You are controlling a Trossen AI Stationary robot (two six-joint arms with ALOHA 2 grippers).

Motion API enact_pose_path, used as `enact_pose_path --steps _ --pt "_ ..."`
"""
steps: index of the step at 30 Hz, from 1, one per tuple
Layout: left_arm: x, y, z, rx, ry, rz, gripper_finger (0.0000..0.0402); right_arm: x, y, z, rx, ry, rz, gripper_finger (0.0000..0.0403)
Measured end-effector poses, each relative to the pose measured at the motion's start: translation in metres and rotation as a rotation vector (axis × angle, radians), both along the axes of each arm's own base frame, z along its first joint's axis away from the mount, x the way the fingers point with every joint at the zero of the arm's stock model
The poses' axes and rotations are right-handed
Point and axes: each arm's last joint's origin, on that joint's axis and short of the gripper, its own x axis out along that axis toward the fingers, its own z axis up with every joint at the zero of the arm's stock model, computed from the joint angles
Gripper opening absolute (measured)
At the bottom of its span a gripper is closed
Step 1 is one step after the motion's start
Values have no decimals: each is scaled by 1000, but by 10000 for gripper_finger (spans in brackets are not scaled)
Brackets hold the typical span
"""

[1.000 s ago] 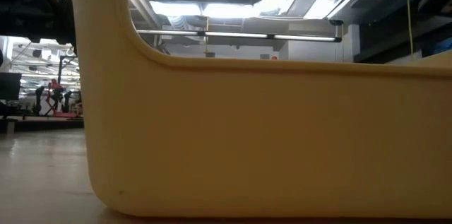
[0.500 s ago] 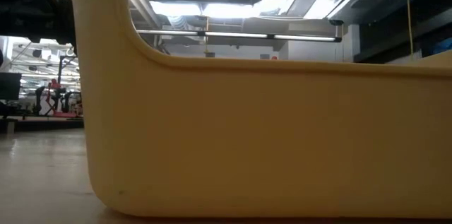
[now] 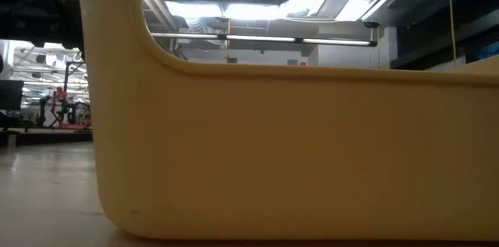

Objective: Pick & Place food coloring
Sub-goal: Put the small blue food coloring bottle into the yellow container

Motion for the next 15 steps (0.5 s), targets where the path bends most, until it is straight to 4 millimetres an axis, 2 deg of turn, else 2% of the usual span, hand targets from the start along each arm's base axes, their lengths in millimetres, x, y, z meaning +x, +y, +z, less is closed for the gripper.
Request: enact_pose_path --steps 7,15 --pt "0 0 0 0 1 0 17 35 10 6 -68 5 106 81" --pt "0 0 0 0 0 -1 17 65 22 13 -89 -13 180 82"
